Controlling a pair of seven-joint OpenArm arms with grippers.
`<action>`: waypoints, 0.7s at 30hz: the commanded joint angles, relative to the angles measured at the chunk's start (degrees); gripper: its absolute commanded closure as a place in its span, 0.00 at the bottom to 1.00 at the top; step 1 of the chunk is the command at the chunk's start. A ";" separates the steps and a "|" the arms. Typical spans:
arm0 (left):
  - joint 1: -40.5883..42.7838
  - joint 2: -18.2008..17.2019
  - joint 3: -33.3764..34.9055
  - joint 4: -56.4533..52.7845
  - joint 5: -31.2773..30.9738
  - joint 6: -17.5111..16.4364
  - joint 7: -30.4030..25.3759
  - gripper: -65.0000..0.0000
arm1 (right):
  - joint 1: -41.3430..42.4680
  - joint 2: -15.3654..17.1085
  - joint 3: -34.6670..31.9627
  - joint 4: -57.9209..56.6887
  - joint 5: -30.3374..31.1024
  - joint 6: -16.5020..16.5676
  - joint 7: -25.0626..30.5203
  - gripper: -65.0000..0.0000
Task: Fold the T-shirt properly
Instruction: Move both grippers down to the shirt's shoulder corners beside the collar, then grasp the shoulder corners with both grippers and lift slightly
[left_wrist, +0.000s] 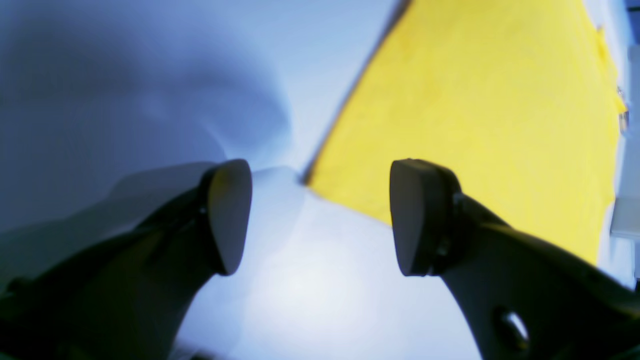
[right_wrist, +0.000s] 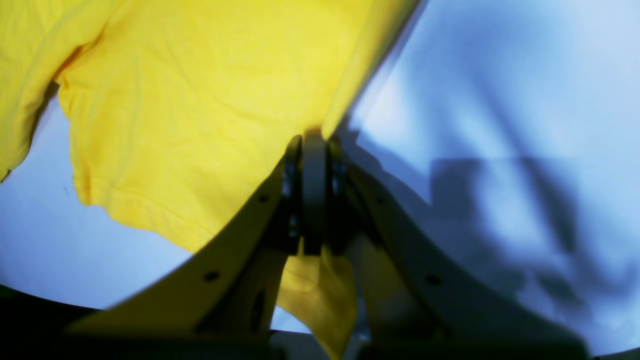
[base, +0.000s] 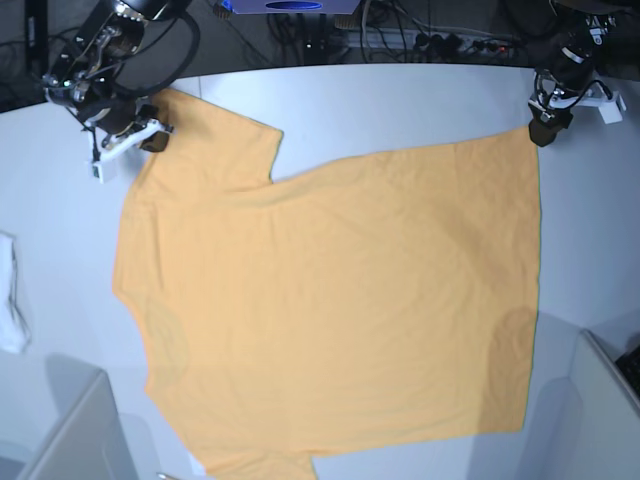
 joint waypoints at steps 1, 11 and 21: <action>-0.16 -0.40 0.06 -0.35 -1.07 -0.28 -0.53 0.36 | -0.65 0.02 0.16 0.10 -2.08 -0.39 -2.21 1.00; -4.65 0.30 0.50 -6.50 -1.33 -0.37 1.75 0.36 | -0.74 0.81 0.24 0.19 -2.08 -0.39 -2.38 1.00; -7.72 3.02 -0.03 -6.50 -1.15 -0.37 7.03 0.60 | -0.92 0.90 0.24 0.36 -2.08 -0.39 -2.56 1.00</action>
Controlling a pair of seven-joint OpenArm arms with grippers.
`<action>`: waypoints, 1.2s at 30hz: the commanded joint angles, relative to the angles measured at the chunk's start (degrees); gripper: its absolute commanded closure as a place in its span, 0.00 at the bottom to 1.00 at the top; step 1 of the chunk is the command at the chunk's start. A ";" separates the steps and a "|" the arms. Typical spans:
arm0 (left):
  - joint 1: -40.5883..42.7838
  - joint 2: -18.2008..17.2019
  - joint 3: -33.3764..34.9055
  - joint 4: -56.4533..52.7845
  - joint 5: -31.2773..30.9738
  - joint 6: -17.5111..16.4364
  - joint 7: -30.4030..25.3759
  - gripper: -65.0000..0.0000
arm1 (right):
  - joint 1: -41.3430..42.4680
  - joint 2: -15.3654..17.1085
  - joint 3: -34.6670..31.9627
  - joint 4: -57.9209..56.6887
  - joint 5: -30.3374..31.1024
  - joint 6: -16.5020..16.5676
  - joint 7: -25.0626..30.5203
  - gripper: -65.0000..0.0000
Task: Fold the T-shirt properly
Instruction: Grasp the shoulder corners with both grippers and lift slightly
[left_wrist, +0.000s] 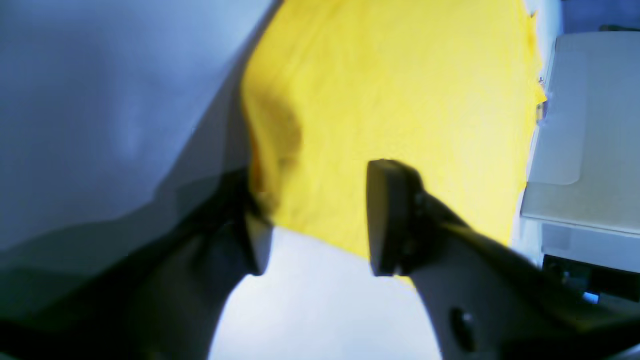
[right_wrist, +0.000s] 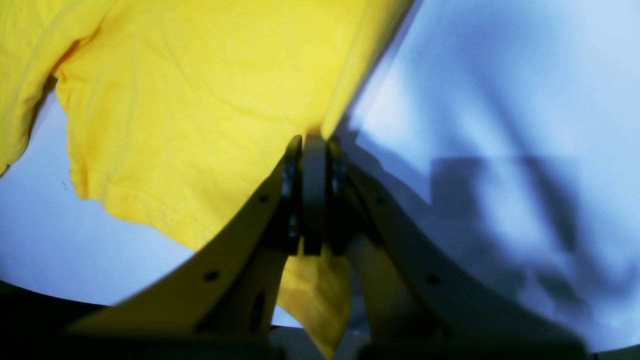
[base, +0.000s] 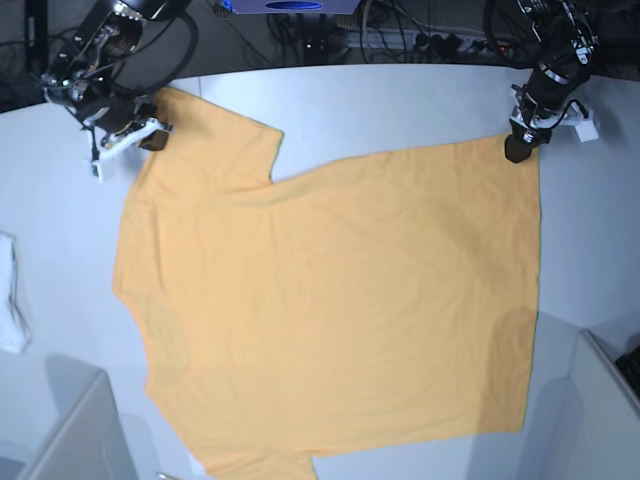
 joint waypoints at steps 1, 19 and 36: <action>0.50 -0.43 -0.11 0.30 1.03 0.74 0.78 0.63 | -0.76 0.40 0.24 0.32 -2.67 -0.39 -2.25 1.00; 2.08 -1.92 -0.03 5.39 4.81 1.01 0.86 1.00 | -3.40 0.31 0.33 6.82 -2.58 -0.39 -2.16 1.00; 9.90 -1.84 -0.20 18.05 9.12 0.83 0.69 1.00 | -8.68 -0.30 0.07 17.02 -2.23 0.05 -2.43 1.00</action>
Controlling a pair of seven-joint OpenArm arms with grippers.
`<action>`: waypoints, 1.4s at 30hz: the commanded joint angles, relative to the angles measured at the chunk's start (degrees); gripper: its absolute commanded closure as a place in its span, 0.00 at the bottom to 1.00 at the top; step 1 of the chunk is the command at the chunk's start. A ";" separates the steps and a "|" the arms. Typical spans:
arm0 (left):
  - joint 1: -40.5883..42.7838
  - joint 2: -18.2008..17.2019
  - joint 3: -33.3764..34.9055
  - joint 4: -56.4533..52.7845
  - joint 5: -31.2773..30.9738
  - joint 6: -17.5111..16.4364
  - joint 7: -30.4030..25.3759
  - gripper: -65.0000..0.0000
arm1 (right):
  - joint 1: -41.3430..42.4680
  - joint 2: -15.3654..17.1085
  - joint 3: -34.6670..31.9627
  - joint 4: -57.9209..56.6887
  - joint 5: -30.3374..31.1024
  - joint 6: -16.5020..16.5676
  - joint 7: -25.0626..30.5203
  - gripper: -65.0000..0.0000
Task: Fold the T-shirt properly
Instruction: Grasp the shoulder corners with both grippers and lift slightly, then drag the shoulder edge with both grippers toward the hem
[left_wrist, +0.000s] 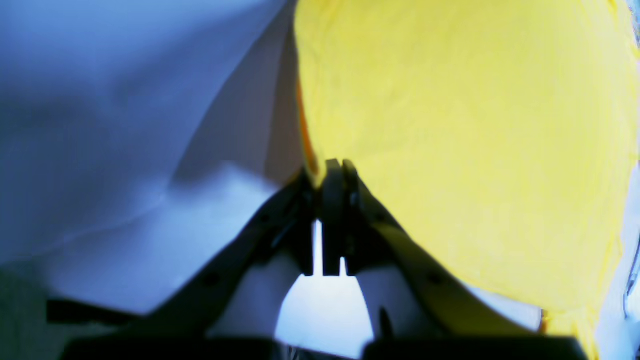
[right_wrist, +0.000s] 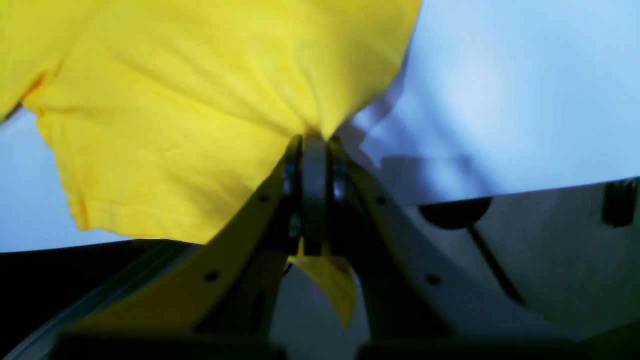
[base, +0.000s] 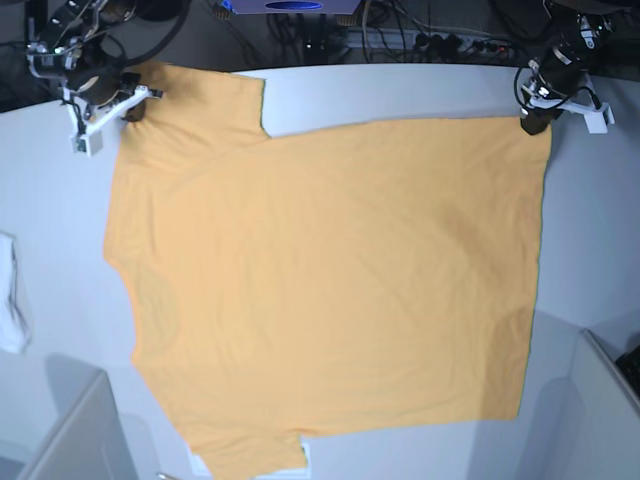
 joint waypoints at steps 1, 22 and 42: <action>0.85 -0.57 -0.42 2.26 -0.94 -0.41 -0.84 1.00 | -0.09 0.33 0.03 1.75 0.41 0.24 0.28 1.00; -6.09 -3.38 0.55 3.84 -0.94 2.49 -0.58 1.00 | 11.96 1.03 -0.41 3.42 0.33 0.33 -7.28 1.00; -14.88 -3.56 4.77 1.11 10.67 2.58 -0.49 1.00 | 23.74 5.34 -4.81 -2.56 -0.11 -0.20 -9.56 1.00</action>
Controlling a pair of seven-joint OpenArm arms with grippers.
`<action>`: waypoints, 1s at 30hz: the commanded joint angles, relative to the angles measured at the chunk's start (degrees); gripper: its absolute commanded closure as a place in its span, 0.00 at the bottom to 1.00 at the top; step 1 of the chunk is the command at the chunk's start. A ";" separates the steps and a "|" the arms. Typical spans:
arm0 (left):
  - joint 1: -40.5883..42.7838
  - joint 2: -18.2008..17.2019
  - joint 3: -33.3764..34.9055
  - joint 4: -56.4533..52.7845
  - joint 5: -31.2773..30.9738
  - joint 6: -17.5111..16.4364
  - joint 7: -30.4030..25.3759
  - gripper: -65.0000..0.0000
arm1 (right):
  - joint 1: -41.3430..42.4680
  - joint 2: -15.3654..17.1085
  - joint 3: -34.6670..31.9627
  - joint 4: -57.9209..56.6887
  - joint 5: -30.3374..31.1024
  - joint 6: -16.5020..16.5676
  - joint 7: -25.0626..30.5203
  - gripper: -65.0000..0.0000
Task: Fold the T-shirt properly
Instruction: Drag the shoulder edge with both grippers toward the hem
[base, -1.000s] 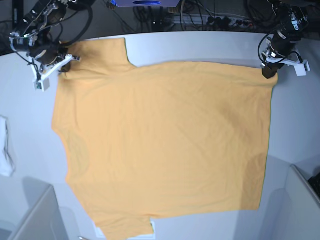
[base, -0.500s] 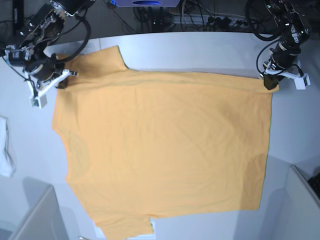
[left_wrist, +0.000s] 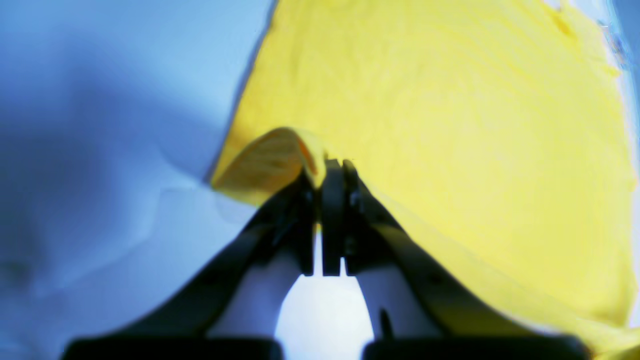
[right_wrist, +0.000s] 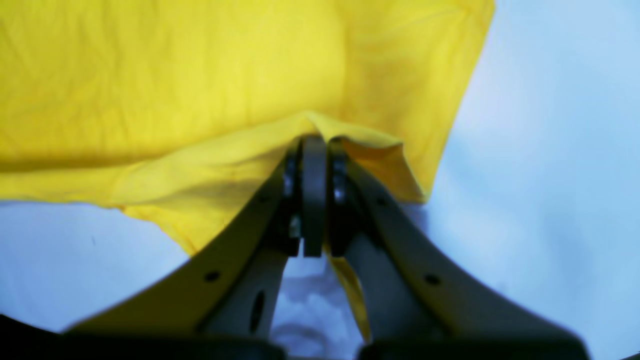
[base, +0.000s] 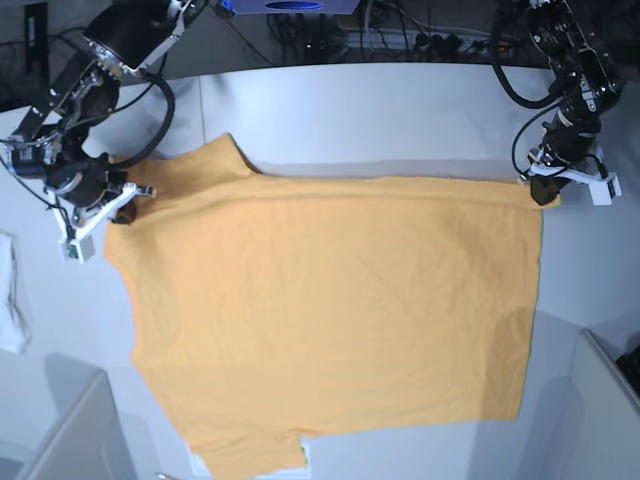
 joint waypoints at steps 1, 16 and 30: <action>-0.72 -0.69 0.27 0.35 0.27 -0.44 -0.99 1.00 | 1.18 0.58 0.09 0.21 0.67 -0.15 0.97 1.00; -7.40 -0.69 3.78 -1.24 3.44 -0.44 -0.99 1.00 | 11.03 3.48 -5.45 -12.10 0.67 -0.15 3.78 1.00; -12.94 -2.54 3.78 -6.60 3.44 -0.44 -1.08 1.00 | 17.97 5.50 -8.88 -22.73 0.76 -4.02 9.23 1.00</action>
